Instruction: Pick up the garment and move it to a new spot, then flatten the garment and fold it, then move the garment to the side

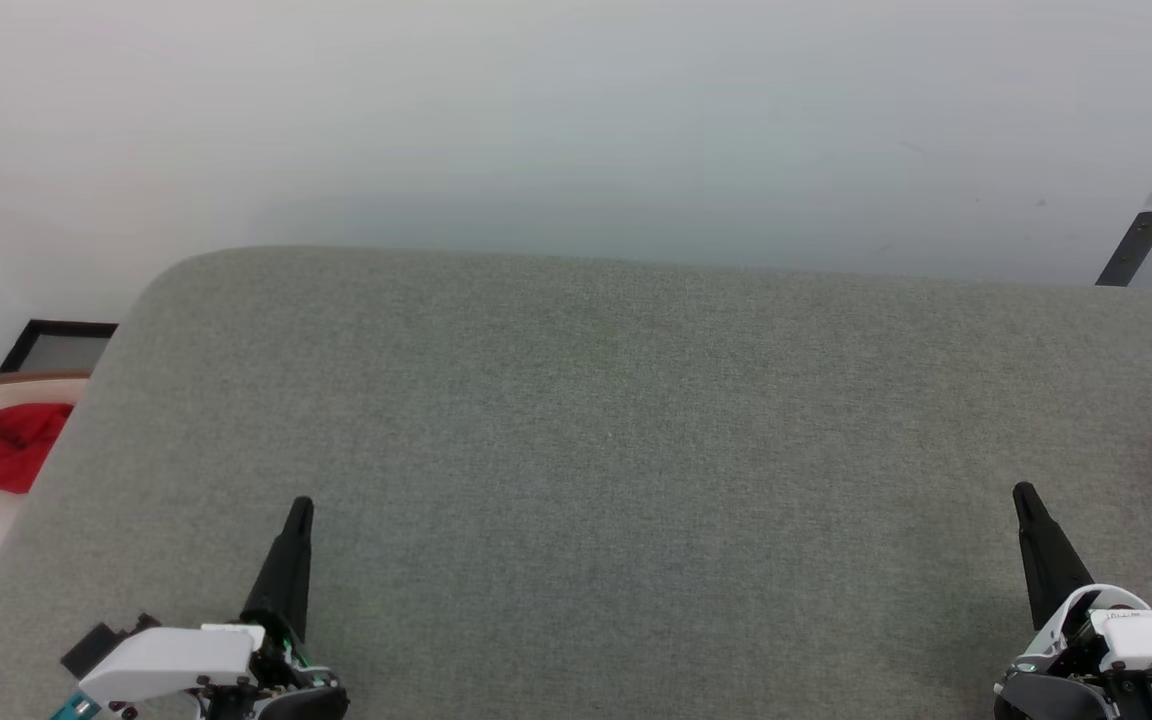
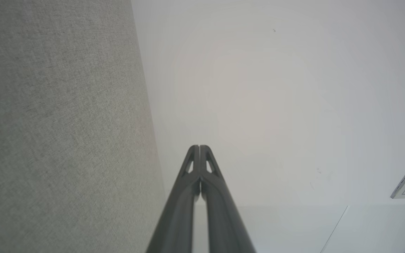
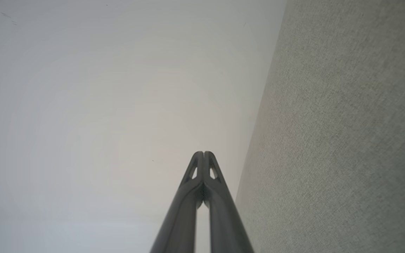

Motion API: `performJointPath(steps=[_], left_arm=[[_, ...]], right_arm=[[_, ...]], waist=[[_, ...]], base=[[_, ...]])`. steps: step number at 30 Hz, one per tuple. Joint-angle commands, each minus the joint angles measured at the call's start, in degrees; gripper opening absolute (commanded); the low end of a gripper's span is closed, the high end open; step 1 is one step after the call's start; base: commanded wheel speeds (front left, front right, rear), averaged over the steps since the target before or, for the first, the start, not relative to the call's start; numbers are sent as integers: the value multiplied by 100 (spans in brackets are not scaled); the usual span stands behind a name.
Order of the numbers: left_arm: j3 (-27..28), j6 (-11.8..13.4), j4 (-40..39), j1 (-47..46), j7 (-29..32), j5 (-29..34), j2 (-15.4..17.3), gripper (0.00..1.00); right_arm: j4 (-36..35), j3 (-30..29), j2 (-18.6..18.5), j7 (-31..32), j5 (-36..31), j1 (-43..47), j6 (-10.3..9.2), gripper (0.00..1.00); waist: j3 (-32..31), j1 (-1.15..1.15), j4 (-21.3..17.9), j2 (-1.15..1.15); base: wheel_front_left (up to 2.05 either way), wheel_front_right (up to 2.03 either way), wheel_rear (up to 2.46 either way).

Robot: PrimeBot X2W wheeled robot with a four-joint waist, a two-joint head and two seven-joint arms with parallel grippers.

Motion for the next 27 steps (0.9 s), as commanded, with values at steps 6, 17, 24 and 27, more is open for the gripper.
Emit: performJointPath(steps=[6,17,24,27], left_arm=[[18,-22,9,-55,12,6,-10,0],[26,-22,9,-56,16,14,-15,0],[29,-22,8,-56,21,19,-16,0],[31,-22,8,-56,23,21,-17,0]], right_arm=[[2,-12,18,17,20,-15,0,0],[2,-15,20,22,15,-15,0,0],[3,-18,23,24,11,-16,0,0],[3,-18,23,18,11,-16,0,0]], waist=[[0,0,0,0],[0,0,0,0],[0,0,0,0],[0,0,0,0]], base=[[0,0,0],[0,0,0],[0,0,0],[0,0,0]])
